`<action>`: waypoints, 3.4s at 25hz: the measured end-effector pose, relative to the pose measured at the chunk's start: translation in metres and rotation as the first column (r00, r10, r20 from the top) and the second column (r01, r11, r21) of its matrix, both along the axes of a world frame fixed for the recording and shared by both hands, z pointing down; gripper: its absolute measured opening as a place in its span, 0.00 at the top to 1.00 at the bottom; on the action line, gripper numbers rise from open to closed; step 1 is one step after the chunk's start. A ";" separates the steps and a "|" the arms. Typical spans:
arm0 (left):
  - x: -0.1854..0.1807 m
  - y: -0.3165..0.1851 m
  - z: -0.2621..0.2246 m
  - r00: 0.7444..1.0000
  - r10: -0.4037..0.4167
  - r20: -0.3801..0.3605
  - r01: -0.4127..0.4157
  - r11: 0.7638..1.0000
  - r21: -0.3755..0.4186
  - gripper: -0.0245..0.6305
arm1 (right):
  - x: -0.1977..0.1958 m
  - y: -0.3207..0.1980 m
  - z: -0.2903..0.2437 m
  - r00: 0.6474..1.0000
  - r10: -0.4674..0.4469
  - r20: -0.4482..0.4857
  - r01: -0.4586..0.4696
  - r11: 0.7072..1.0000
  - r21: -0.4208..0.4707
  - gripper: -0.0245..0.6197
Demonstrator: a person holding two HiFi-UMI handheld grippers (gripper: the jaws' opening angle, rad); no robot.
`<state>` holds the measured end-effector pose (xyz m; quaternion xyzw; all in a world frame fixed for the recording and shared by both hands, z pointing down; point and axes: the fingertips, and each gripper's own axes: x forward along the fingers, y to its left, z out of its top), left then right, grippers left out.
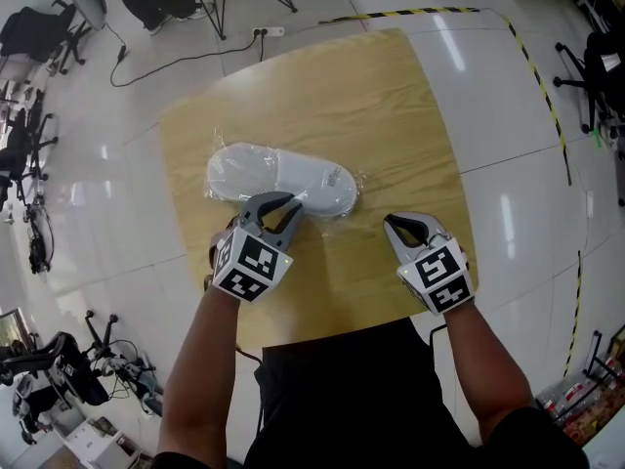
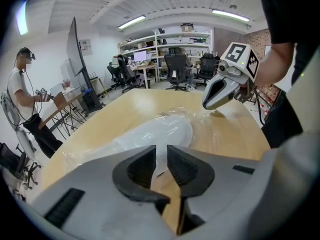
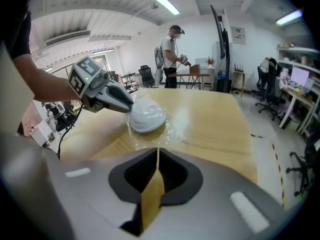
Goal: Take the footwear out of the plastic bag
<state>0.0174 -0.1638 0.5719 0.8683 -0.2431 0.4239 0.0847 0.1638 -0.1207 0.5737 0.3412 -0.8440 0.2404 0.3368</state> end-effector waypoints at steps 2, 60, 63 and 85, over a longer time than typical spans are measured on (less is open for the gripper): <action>0.001 0.000 -0.002 1.000 -0.003 -0.010 0.003 1.000 0.001 0.84 | -0.005 -0.022 -0.005 1.000 -0.009 -0.027 0.010 0.998 0.059 0.92; -0.018 -0.037 -0.024 0.992 -0.127 0.024 0.126 0.992 0.023 0.89 | -0.040 -0.063 0.010 0.908 0.274 0.317 -0.145 0.915 -0.376 0.78; -0.017 -0.036 -0.022 0.993 -0.113 0.043 0.111 0.993 0.030 0.89 | -0.036 -0.063 0.004 0.899 0.266 0.347 -0.135 0.923 -0.360 0.82; -0.028 -0.033 -0.005 0.986 -0.102 0.129 0.096 0.994 0.055 0.89 | 0.019 -0.053 0.003 0.803 0.412 0.431 -0.215 0.874 -0.436 0.88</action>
